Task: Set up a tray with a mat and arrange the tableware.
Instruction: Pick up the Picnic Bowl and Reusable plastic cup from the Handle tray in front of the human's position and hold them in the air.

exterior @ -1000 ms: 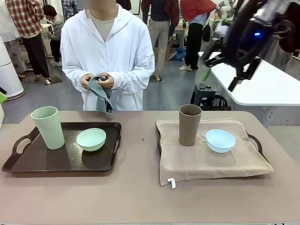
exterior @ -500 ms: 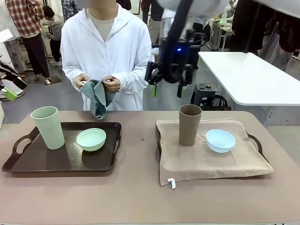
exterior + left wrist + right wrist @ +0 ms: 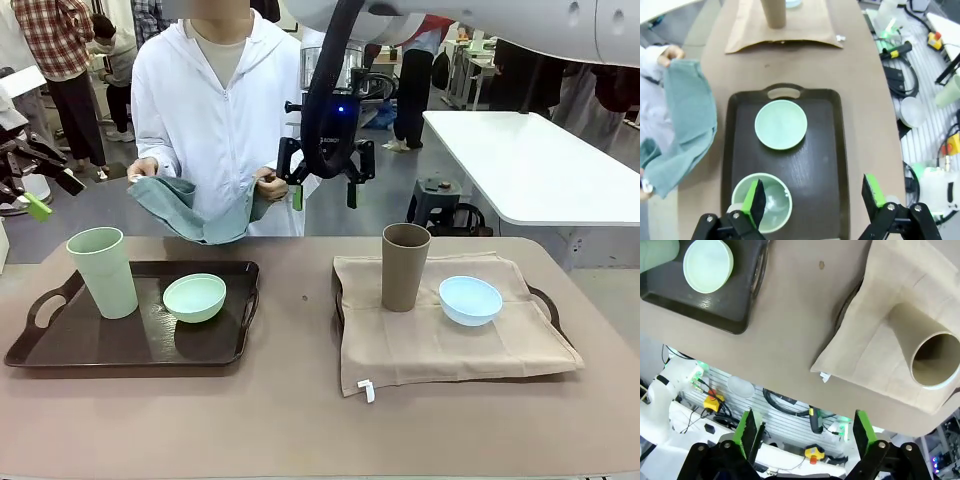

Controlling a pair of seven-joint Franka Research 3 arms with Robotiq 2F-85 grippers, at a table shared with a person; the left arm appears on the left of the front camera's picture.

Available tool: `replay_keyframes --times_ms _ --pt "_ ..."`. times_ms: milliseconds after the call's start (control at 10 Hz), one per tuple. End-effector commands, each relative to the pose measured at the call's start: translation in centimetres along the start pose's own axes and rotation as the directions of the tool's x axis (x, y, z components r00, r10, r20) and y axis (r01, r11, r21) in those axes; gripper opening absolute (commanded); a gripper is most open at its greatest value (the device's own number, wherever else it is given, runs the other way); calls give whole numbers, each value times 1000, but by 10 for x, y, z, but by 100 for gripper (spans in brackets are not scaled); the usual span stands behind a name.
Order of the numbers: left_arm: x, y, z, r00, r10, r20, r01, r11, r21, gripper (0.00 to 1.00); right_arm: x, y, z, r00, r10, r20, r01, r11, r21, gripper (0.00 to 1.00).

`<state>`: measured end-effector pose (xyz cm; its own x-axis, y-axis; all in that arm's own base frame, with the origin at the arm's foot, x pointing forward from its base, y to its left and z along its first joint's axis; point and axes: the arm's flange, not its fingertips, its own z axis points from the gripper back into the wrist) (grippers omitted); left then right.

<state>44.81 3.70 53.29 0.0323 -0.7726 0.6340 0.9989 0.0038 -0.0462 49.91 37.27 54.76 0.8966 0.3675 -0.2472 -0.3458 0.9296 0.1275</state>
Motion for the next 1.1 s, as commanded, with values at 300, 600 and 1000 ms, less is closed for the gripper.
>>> replay_keyframes --times_ms 300,600,1000 --pt "0 -6 3 1000 17 5 -17 1000 22 100 -6 -8 -3 1000 -16 11 16 1000 -3 100" --pt "-46 32 19 996 29 85 -30 999 11 100 21 25 -21 997 -18 71 19 1000 -20 100" --pt "-103 65 15 977 35 210 -24 998 -56 100 39 82 -54 985 12 174 8 993 -114 100"
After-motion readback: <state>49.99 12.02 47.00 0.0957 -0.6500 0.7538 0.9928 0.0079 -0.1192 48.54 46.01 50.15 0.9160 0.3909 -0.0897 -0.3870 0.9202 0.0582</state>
